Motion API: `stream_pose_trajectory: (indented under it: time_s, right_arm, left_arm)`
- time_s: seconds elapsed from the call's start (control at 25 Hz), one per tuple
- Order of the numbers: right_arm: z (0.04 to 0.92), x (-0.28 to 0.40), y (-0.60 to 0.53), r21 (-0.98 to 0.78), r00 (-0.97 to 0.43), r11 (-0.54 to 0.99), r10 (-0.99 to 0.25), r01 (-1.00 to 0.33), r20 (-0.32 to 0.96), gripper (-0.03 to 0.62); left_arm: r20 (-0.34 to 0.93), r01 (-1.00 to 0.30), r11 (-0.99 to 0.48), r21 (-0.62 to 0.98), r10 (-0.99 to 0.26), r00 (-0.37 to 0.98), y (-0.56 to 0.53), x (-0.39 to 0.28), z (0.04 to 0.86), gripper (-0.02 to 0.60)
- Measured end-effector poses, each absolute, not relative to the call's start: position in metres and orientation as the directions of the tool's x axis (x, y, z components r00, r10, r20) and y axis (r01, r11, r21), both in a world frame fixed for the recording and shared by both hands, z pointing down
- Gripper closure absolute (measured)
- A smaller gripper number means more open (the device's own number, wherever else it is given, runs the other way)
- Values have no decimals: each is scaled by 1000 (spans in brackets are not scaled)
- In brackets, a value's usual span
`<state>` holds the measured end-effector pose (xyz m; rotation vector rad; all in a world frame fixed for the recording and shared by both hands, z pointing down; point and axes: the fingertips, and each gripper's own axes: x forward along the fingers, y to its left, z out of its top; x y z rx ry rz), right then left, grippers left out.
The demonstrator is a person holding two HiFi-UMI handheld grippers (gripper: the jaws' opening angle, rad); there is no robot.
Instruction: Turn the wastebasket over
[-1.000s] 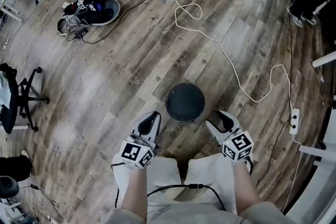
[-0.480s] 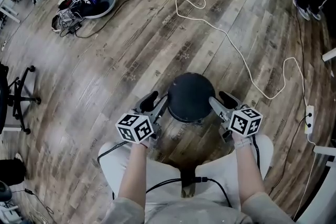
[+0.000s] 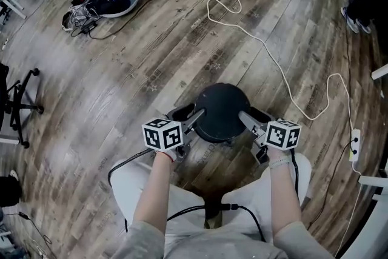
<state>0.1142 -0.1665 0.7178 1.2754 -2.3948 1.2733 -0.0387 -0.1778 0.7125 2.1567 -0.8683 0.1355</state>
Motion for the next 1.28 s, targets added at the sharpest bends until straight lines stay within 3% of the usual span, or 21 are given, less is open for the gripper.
stream_pose_trajectory:
  time_s: [0.28, 0.44, 0.6, 0.92, 1.08, 1.28]
  right_arm:
    - [703, 98, -179, -476, -618, 416, -660, -775, 428, 377]
    - [680, 86, -193, -313, -620, 536, -706, -784, 343, 384]
    - [683, 82, -183, -167, -626, 612, -693, -773, 357, 399]
    - [699, 93, -144, -268, -681, 629, -629, -729, 376, 422]
    - [729, 88, -130, -277, -693, 655, -546, -703, 470, 421]
    - [758, 95, -134, -336, -664, 585, -544, -738, 513, 413]
  left_arm:
    - [306, -650, -461, 604, -618, 724, -181, -52, 706, 378]
    - [241, -666, -512, 543, -665, 707, -197, -62, 688, 379]
    - [242, -661, -559, 501, -642, 727, -186, -64, 689, 379]
    - [260, -579, -498, 645, -570, 779, -134, -62, 711, 379]
    - [348, -626, -455, 633, -556, 755, -133, -64, 736, 379]
    - [441, -631, -447, 634, -462, 770, -114, -48, 779, 379]
